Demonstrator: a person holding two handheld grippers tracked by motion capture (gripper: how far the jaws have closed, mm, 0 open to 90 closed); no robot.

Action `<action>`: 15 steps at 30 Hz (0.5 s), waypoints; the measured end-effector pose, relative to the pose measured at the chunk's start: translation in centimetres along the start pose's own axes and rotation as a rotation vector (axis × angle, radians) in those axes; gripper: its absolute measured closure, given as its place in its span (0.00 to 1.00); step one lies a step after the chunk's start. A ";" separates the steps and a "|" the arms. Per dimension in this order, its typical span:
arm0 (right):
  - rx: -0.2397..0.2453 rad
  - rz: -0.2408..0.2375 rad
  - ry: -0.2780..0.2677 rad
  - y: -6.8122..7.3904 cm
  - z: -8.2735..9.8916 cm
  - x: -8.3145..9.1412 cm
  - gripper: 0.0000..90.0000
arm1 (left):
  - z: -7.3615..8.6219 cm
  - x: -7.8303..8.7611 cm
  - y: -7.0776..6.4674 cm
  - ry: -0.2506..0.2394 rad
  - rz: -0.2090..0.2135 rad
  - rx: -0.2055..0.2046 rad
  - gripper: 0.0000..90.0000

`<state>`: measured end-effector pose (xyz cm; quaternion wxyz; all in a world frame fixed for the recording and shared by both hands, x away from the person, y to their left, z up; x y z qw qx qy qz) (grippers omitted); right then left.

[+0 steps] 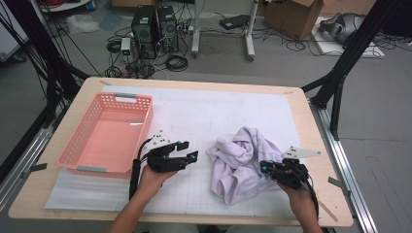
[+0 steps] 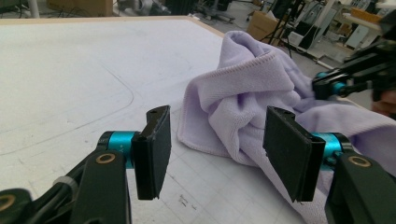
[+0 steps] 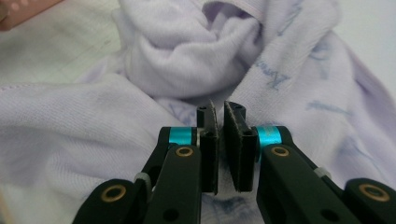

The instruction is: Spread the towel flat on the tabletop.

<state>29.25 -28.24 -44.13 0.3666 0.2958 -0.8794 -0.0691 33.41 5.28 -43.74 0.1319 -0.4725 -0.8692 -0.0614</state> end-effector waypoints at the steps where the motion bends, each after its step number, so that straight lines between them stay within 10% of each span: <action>1: 0.008 0.008 -0.002 -0.1 0.3 0.7 0.93 | 0.0 -0.1 0.0 0.002 0.000 0.001 0.47; 9: 0.011 0.009 0.015 -1.2 3.1 5.7 0.91 | -0.3 -1.9 -0.1 0.032 0.015 0.015 0.47; 15: -0.038 0.040 -0.120 -1.8 2.2 7.0 0.67 | -2.8 -4.8 -0.9 0.050 0.067 -0.022 0.46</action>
Point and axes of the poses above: each handheld gripper's, and its own axes: x roughly backward along the jaws, z roughly out of its underside, y roughly to its left, the point moved 5 cm from there along -x, roughly forward along the jaws, and after that the axes turned 15 degrees about -x, right-handed, at the moved point
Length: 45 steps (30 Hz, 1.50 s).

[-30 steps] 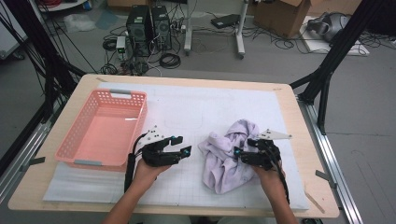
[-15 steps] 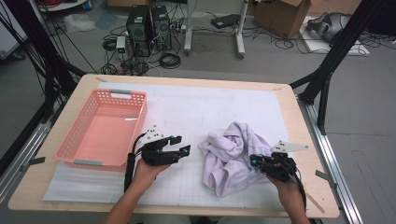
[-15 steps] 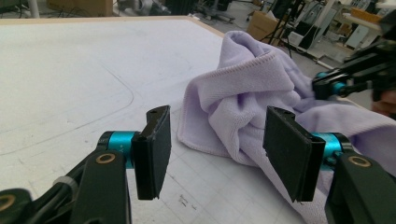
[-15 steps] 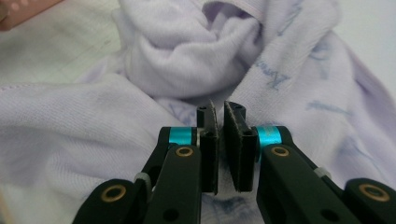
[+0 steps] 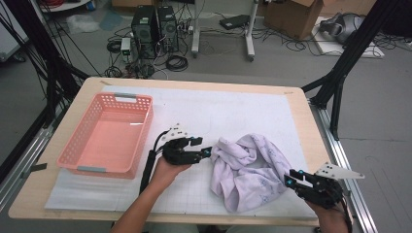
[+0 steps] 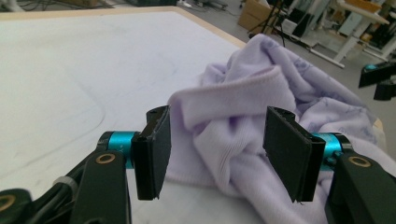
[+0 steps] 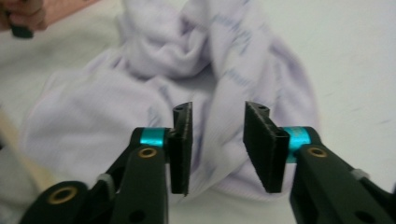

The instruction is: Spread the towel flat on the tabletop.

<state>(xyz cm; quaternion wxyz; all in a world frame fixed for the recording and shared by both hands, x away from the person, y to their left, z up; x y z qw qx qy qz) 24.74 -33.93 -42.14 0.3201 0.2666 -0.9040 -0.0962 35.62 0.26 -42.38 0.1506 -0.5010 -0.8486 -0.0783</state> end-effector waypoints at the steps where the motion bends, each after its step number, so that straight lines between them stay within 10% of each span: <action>1: -0.013 0.016 -0.020 -0.2 -0.3 0.1 0.67 | -0.5 -0.6 -0.1 0.003 0.009 -0.008 0.46; 7: -0.048 0.061 -0.058 -1.3 -0.6 -0.2 0.61 | -2.8 -4.9 -1.0 0.066 0.055 -0.060 0.44; 17: -0.121 0.133 -0.059 -3.6 -0.4 -0.8 0.54 | -1.9 -11.9 -2.2 0.264 0.117 -0.074 0.37; 20: -0.131 0.135 -0.047 -4.0 -0.5 -1.4 0.53 | -1.7 -12.7 -2.5 0.267 0.128 -0.115 0.61; 23: -0.130 0.138 -0.042 -4.2 -0.7 -1.9 0.53 | -2.1 -12.2 -2.4 0.237 0.123 -0.151 0.85; 45: -0.073 0.196 0.146 -3.5 -4.7 -13.2 0.55 | -10.4 0.4 8.0 -0.132 -0.189 -0.070 0.89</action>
Point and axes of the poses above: each handheld gripper's, and its own axes: x roughly backward along the jaws, z roughly out of its underside, y roughly to its left, the point moved 5 cm from there along -x, roughly forward along the jaws, and after that the axes turned 15 degrees about -x, right-handed, at the moved point
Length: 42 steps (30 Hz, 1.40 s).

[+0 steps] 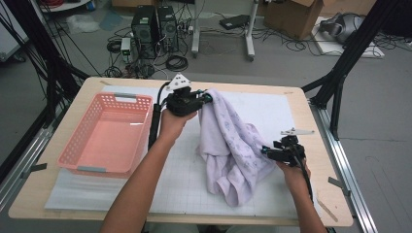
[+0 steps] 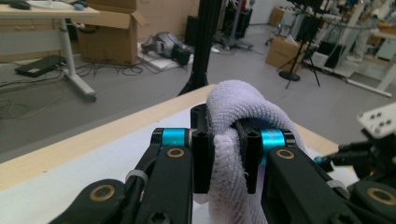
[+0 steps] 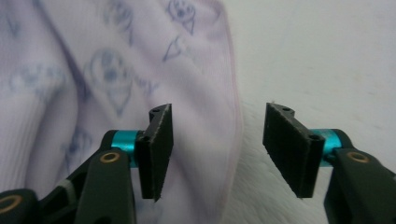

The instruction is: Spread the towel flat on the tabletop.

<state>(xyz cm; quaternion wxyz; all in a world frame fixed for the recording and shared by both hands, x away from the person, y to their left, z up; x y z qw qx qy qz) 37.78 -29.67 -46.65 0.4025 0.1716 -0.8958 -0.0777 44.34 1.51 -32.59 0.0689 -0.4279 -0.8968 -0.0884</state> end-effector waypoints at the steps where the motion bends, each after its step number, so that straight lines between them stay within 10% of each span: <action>1: 0.011 -0.010 0.019 0.3 0.1 -0.3 0.66 | 0.1 0.2 0.2 0.004 0.000 0.004 0.89; 3: 0.051 -0.035 0.053 0.8 0.4 -0.5 0.91 | 0.7 0.7 0.2 0.017 0.000 0.001 0.89; 18: 0.094 -0.039 -0.061 -1.0 2.9 8.1 0.93 | 5.2 4.7 -4.0 0.045 0.063 -0.054 0.89; 34: 0.111 -0.045 0.002 -2.0 9.4 11.7 0.89 | 12.3 8.1 -8.6 0.148 0.187 0.014 0.87; 42: 0.120 -0.066 -0.154 0.1 4.2 11.7 0.67 | 9.6 8.2 -6.1 0.117 0.116 0.012 0.45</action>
Point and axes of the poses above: each handheld gripper's, and its own axes: x roughly backward along the jaws, z roughly out of its underside, y roughly to its left, the point moved 5 cm from there along -x, roughly forward along the jaws, and after that the axes turned 15 degrees about -x, right-handed, at the moved point
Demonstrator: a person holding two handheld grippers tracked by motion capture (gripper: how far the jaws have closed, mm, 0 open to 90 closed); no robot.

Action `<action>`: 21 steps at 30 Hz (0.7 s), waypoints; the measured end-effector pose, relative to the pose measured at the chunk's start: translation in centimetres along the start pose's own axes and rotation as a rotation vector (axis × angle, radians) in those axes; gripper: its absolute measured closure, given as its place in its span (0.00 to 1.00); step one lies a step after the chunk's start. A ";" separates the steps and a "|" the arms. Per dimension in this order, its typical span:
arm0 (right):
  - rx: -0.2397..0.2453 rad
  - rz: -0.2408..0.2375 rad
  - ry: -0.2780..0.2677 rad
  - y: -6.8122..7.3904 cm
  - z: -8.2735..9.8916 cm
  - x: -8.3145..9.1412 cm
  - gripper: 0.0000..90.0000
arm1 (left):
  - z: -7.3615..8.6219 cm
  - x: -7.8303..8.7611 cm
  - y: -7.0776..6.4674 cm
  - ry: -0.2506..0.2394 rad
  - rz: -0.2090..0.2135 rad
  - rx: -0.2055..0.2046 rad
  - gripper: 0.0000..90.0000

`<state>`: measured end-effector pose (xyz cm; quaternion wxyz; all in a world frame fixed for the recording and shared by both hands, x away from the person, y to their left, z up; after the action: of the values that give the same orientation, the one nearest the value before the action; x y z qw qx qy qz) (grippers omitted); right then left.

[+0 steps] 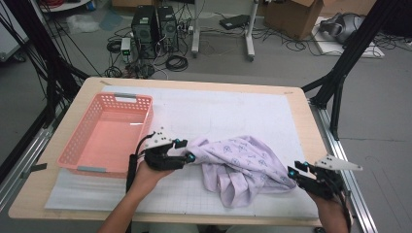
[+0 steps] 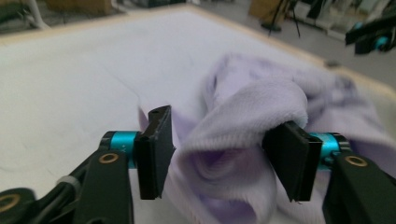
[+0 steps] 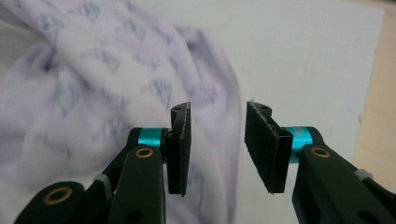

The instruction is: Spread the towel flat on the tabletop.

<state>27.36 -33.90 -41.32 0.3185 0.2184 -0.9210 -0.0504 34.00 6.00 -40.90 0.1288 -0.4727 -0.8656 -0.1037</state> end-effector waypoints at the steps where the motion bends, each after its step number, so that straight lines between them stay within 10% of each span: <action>1: 0.006 -0.006 -0.003 0.4 -0.8 -0.7 0.67 | -0.3 -0.1 0.4 -0.005 -0.004 0.005 0.44; 9: 0.046 -0.037 0.068 3.3 -6.3 -9.7 0.56 | -0.9 -0.3 0.9 -0.014 0.009 0.015 0.45; 15: 0.110 -0.012 0.197 5.3 -6.1 -16.8 0.49 | -0.7 0.4 1.4 -0.003 -0.026 0.024 0.44; 21: 0.111 -0.114 0.267 6.2 -5.1 -17.3 0.95 | -0.4 1.1 2.4 -0.005 -0.048 0.051 0.44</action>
<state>40.30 -20.61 -45.60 0.4224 0.2924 -0.8579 0.0121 35.48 8.00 -40.06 0.1363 -0.4485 -0.8794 -0.0834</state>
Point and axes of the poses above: each handheld gripper's, and its own axes: x roughly backward along the jaws, z roughly out of its underside, y roughly to its left, the point moved 5 cm from there along -x, roughly forward along the jaws, and after that the axes turned 15 degrees about -x, right-handed, at the moved point
